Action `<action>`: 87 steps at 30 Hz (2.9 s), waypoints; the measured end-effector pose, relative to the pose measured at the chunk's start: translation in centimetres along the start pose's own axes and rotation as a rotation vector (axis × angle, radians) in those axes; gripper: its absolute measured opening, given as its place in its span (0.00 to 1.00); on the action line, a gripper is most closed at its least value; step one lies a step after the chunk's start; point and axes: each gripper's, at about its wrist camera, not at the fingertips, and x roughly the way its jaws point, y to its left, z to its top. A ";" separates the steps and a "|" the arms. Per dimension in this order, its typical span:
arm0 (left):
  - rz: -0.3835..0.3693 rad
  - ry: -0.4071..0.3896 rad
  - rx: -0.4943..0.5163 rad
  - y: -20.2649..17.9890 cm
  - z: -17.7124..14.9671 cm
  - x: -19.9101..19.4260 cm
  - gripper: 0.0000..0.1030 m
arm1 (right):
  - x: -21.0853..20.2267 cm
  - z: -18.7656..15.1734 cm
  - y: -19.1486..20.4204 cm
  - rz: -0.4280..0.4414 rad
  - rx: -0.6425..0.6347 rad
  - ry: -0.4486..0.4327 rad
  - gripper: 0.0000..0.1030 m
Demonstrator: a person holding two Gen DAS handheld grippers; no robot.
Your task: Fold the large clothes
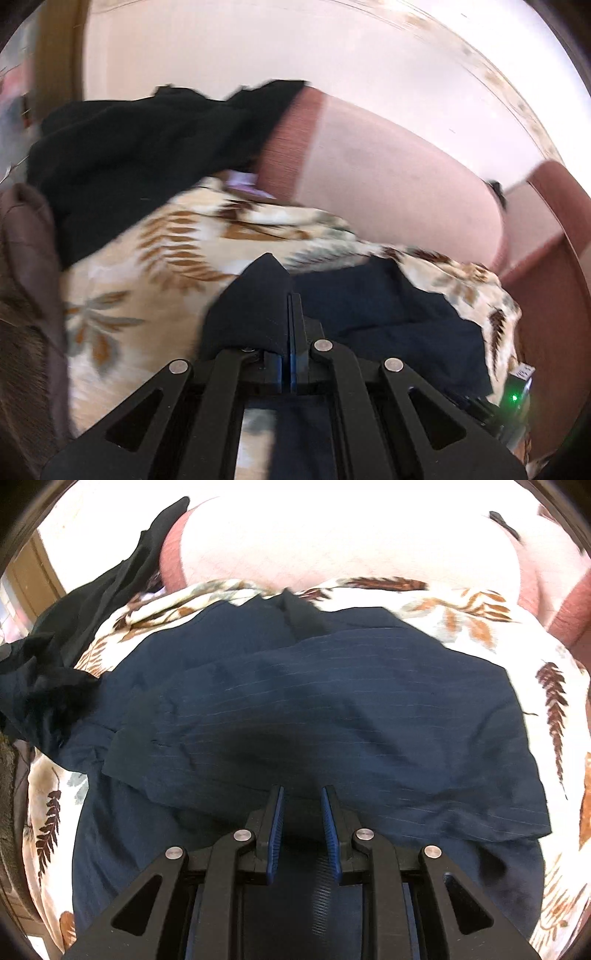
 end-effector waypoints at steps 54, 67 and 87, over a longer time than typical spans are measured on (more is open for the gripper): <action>-0.057 0.251 -0.165 4.2 -10.1 5.2 0.32 | 1.9 -0.3 13.2 -0.008 -0.478 -0.088 0.54; -0.091 0.303 -0.163 1.4 -11.1 6.8 0.39 | -1.2 1.2 2.8 0.210 -0.135 -0.135 0.06; -0.036 0.260 -0.242 6.0 -10.5 5.0 0.39 | 4.1 0.3 13.0 0.116 -0.354 -0.037 0.00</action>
